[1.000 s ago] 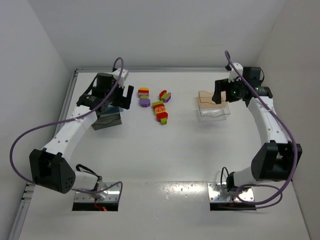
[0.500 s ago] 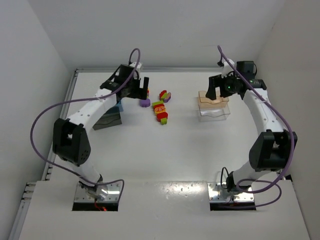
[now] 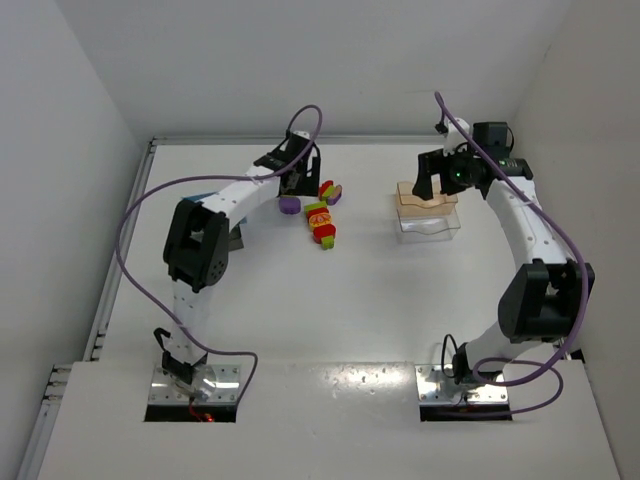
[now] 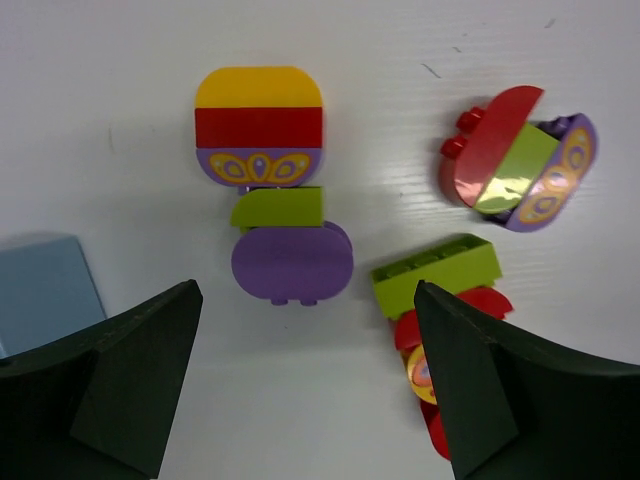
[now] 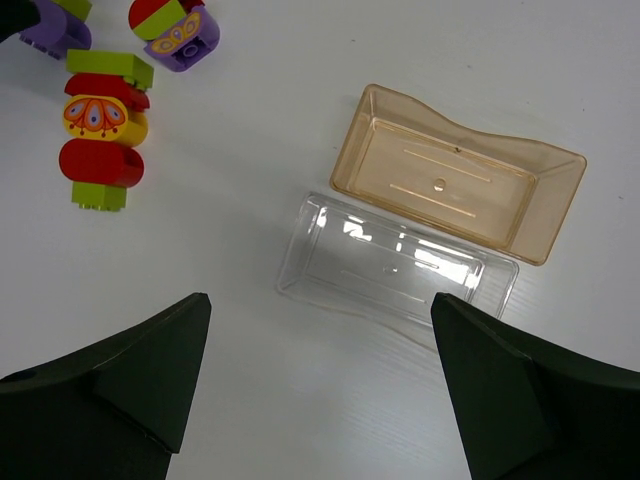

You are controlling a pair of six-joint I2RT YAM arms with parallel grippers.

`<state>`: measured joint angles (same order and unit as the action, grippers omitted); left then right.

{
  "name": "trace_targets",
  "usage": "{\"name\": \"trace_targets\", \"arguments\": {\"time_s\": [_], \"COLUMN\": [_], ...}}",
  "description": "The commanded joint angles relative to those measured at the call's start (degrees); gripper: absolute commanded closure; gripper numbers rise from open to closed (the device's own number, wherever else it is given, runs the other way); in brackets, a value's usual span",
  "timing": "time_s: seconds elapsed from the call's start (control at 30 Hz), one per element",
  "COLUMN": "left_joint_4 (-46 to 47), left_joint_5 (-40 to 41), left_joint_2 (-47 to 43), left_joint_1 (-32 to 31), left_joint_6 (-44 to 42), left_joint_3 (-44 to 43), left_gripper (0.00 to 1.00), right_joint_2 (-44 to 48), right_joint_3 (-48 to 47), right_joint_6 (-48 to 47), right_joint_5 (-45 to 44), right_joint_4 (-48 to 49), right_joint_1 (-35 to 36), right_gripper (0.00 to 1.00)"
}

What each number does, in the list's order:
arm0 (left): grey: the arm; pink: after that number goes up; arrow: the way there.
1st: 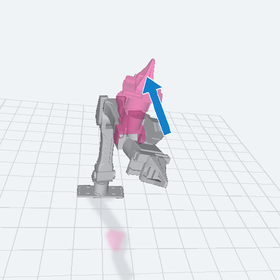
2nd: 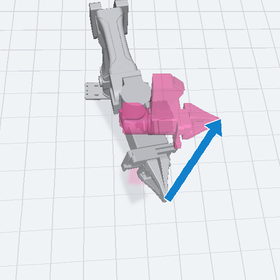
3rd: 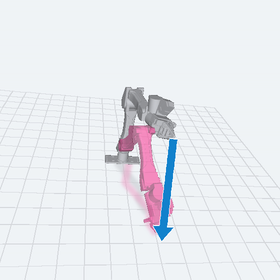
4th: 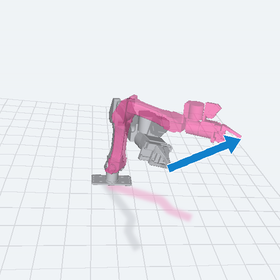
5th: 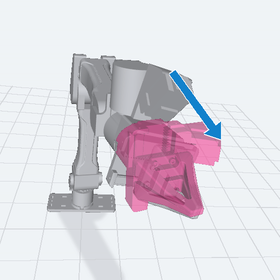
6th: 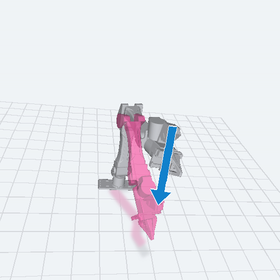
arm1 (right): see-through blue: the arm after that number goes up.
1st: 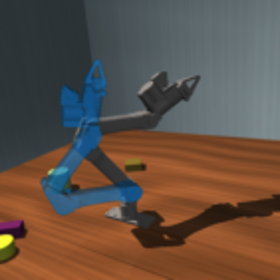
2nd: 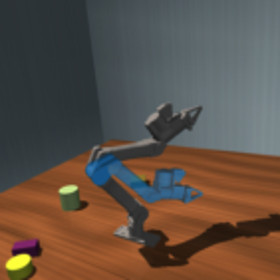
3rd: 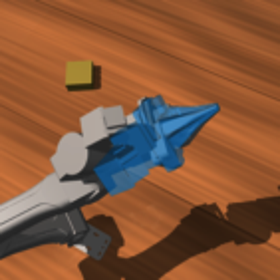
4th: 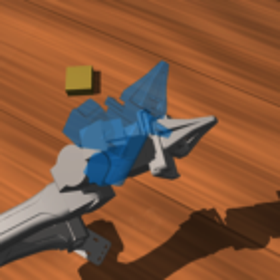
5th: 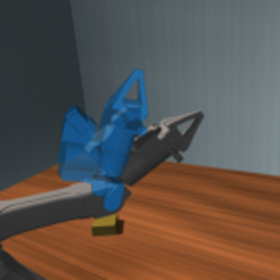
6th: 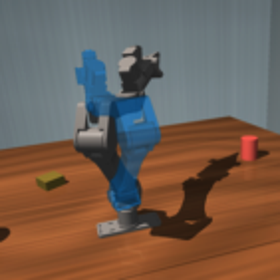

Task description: Sort the legos into containers by color

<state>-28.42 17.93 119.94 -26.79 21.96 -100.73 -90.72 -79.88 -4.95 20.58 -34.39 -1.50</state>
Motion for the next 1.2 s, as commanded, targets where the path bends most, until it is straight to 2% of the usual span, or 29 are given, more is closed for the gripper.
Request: {"name": "trace_targets", "arguments": {"time_s": [0.0,0.3,0.6,0.7,0.73,0.83,0.97,1.17], "left_joint_4": [-0.32,-0.32,0.74,1.44,1.44,2.06,2.06,2.06], "left_joint_5": [4.65,4.13,2.11,2.11,2.11,1.58,1.58,1.58], "left_joint_2": [1.26,8.02,11.02,12.34,13.12,14.35,14.36,13.66], "left_joint_1": [0.95,2.09,2.70,3.23,3.23,3.23,3.23,3.23], "left_joint_6": [1.95,1.34,0.81,0.81,0.29,0.28,0.28,-0.25], "left_joint_3": [-3.42,-7.28,-8.43,-9.83,-9.84,-11.24,-11.77,-10.02], "left_gripper": [0.06,0.07,0.10,0.18,0.26,0.37,0.38,0.49], "right_joint_2": [-0.25,-2.53,-4.81,-4.82,-5.34,-5.35,-5.35,-5.35], "right_joint_3": [-1.33,-2.48,-3.61,-3.62,-3.62,-3.62,-3.62,-3.62], "right_joint_6": [0.03,0.03,-0.50,-0.50,-0.50,-0.50,-0.50,-0.50], "right_joint_5": [-0.45,-0.45,-0.45,-0.45,-0.45,-0.45,-0.45,-0.45], "right_joint_4": [1.17,0.64,0.64,0.64,0.64,0.64,0.64,0.64], "right_joint_1": [0.27,0.27,0.27,0.27,0.27,0.27,0.27,0.27], "right_gripper": [0.08,0.08,0.08,0.08,0.08,0.08,0.08,0.08]}}
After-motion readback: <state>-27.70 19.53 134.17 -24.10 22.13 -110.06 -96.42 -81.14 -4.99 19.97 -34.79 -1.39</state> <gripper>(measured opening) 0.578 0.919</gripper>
